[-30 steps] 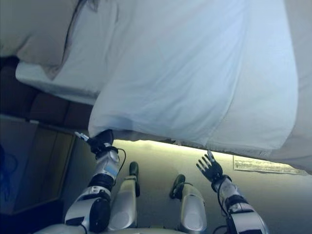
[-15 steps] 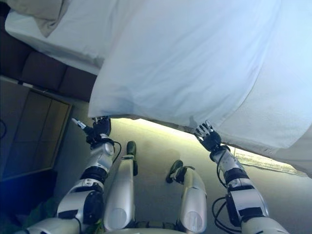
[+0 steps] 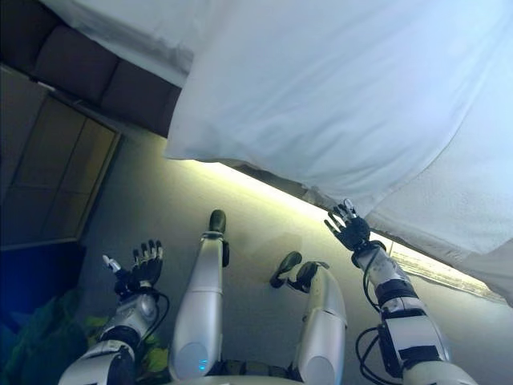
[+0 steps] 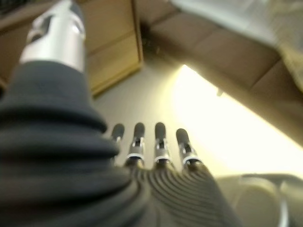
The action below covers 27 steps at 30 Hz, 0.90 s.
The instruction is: Make the bed neatly
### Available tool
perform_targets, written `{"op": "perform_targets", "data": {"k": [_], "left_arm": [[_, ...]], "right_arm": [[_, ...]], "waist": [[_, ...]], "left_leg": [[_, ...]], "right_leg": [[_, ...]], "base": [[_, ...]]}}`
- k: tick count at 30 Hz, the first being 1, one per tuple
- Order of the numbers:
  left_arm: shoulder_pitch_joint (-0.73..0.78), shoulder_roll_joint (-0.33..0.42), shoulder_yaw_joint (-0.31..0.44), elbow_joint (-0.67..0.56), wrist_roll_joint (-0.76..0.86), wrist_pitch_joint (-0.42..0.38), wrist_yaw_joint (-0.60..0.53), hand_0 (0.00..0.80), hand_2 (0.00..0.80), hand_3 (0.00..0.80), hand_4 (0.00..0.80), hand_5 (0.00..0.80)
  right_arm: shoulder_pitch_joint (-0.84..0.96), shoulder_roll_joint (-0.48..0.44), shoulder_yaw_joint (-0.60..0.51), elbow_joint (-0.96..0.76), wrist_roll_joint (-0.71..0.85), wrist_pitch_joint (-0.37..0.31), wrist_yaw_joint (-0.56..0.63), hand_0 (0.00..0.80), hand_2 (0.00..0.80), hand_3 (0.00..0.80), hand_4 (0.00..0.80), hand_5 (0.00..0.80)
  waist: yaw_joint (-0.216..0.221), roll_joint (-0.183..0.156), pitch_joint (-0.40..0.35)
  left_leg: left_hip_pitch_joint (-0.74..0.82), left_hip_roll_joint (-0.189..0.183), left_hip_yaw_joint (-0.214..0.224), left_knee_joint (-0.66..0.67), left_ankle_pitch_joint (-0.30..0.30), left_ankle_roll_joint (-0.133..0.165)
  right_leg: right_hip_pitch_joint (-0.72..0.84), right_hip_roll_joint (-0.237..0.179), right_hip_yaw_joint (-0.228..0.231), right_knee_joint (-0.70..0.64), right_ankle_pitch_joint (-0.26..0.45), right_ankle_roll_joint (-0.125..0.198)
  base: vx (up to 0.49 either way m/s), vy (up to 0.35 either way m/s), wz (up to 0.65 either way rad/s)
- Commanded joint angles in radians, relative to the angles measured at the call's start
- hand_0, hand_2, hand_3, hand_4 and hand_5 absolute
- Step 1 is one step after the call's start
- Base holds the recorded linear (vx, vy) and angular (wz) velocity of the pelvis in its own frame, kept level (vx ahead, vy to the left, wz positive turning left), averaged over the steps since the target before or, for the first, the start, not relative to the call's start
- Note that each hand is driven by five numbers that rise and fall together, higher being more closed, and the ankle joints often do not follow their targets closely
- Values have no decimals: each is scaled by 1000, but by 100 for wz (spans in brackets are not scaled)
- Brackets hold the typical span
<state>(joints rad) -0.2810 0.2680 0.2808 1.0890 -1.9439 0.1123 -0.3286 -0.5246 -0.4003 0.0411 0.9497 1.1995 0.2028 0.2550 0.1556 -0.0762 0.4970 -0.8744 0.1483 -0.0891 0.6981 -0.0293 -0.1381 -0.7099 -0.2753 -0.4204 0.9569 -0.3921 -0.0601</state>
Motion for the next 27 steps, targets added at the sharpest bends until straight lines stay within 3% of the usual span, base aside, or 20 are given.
{"op": "perform_targets", "data": {"k": [1,4,6,10,12,15,19,22,23,27], "left_arm": [[47,13,6,54,73,2,32,0,0,0,0,0],[58,29,23,91,197,-38,70,0,0,0,0,0],[63,56,-6,125,539,-143,142,0,0,0,0,0],[60,86,-135,108,965,-279,332,0,0,0,0,0],[73,106,-260,53,1167,-303,417,0,0,0,0,0],[107,114,-340,7,1341,-302,427,0,0,0,0,0],[136,118,-440,-5,1509,-260,347,0,0,0,0,0],[154,121,-465,2,1549,-215,301,0,0,0,0,0],[163,129,-484,13,1624,-187,247,0,0,0,0,0],[178,127,-564,81,1766,-148,166,0,0,0,0,0]], "right_arm": [[38,-8,-59,-42,16,1,32,0,0,0,0,0],[45,-4,-56,-42,10,8,37,0,0,0,0,0],[60,4,-41,-52,9,11,35,0,0,0,0,0],[92,-14,-19,-83,6,25,18,0,0,0,0,0],[129,-33,-8,-116,-5,39,9,0,0,0,0,0],[182,-45,-8,-132,-46,36,10,0,0,0,0,0],[264,-35,1,-105,-151,42,50,0,0,0,0,0],[308,-26,0,-54,-212,55,95,0,0,0,0,0],[337,-16,-7,-20,-246,67,123,0,0,0,0,0],[432,44,4,91,-325,62,153,0,0,0,0,0]], "waist": [[2,-7,-18],[-1,-6,-27],[-11,-5,-39],[-31,11,-61],[-49,26,-78],[-65,42,-105],[-95,57,-165],[-119,70,-222],[-136,73,-259],[-189,95,-367]], "left_leg": [[79,-27,57,113,-200,101],[88,-30,58,119,-205,100],[110,-29,63,114,-204,99],[166,-34,84,86,-194,94],[216,-31,106,44,-178,88],[311,-26,139,-58,-150,77],[480,-22,196,-250,-96,57],[600,-35,229,-386,-61,51],[651,-47,253,-461,-22,56],[820,-56,298,-662,21,51]], "right_leg": [[-29,-26,153,-29,112,93],[-19,-28,154,-33,113,94],[-3,-26,157,-40,119,95],[48,-29,157,-87,143,101],[92,-28,160,-149,174,111],[177,-22,158,-267,214,133],[325,-3,152,-496,287,172],[439,31,150,-653,329,192],[487,43,146,-741,377,192],[619,83,178,-920,442,215]], "base": [[36,1,0],[35,-5,-2],[65,-4,-5],[62,10,-7],[59,17,-10],[77,-2,-16],[151,-32,-35],[201,-21,-32],[189,-56,-37],[276,-53,-38]]}}
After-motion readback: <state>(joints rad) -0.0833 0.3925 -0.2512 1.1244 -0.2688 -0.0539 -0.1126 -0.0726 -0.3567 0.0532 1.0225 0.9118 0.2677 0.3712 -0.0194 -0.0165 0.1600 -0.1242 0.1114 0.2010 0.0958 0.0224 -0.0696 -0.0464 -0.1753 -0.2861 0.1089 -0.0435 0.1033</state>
